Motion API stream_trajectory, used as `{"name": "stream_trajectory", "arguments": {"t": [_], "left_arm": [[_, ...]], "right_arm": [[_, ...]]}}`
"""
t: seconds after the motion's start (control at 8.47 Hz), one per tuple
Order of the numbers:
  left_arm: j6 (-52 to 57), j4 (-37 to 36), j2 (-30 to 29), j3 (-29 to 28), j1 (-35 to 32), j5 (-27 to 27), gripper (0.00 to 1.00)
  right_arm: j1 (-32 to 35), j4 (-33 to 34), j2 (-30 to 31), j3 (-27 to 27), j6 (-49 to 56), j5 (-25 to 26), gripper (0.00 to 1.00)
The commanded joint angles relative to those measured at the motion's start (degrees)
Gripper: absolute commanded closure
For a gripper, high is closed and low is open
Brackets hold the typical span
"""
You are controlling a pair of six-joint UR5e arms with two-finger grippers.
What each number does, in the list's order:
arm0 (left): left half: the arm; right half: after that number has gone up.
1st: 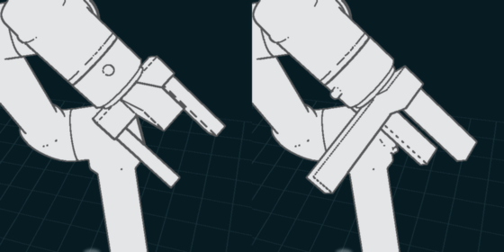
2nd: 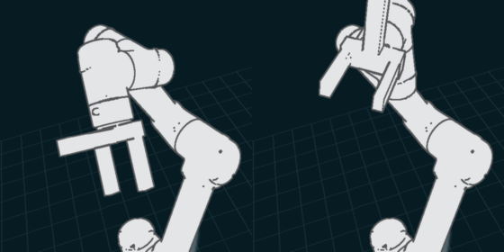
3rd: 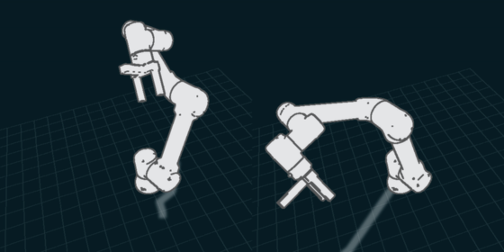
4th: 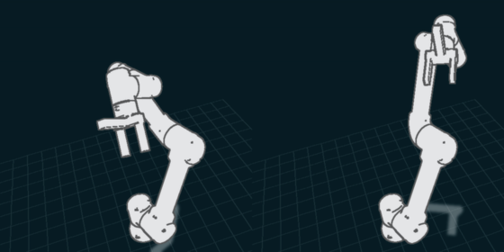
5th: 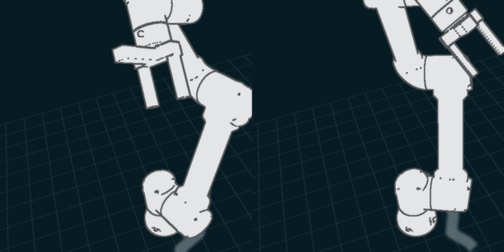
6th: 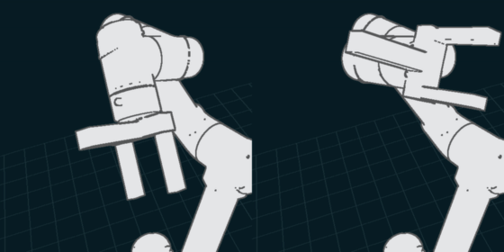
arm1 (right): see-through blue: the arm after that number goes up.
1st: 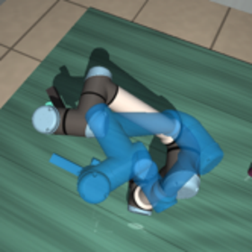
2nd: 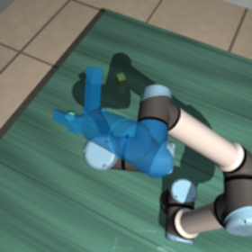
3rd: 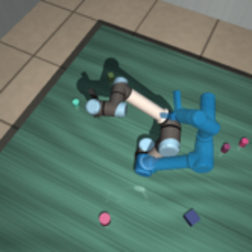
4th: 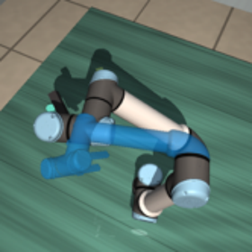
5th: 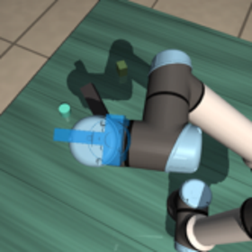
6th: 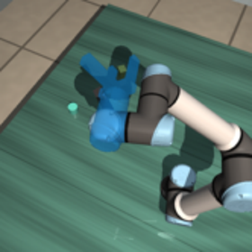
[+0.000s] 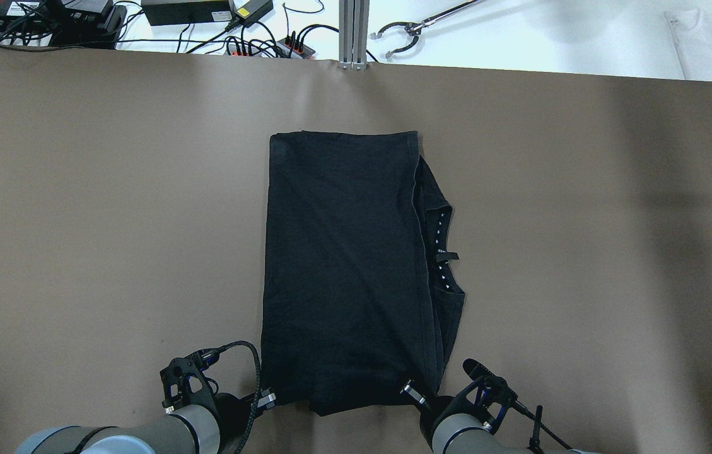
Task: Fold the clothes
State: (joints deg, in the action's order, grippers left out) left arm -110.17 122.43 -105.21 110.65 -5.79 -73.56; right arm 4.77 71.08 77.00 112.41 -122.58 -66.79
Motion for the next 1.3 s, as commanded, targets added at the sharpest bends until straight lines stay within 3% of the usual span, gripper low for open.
{"name": "stream_trajectory", "arguments": {"t": [0.0,0.35,0.83,0.94,1.18], "left_arm": [[0.1,0.0,0.0,-0.1,0.0,0.0,1.0],[0.1,0.0,0.0,-0.1,0.0,0.0,1.0],[0.1,0.0,0.0,-0.1,0.0,0.0,1.0],[0.1,0.0,0.0,-0.1,0.0,0.0,1.0],[0.1,0.0,0.0,-0.1,0.1,0.0,1.0]], "right_arm": [[-0.3,0.0,0.2,-0.1,0.0,0.3,0.35],[-0.4,0.5,0.1,-0.1,-0.1,0.7,0.42],[-0.8,1.9,-0.1,0.0,-0.7,1.8,0.42],[-0.8,1.9,-0.1,-0.1,-0.7,1.8,0.46],[-0.9,1.9,-0.1,-0.1,-1.8,2.1,0.68]]}}
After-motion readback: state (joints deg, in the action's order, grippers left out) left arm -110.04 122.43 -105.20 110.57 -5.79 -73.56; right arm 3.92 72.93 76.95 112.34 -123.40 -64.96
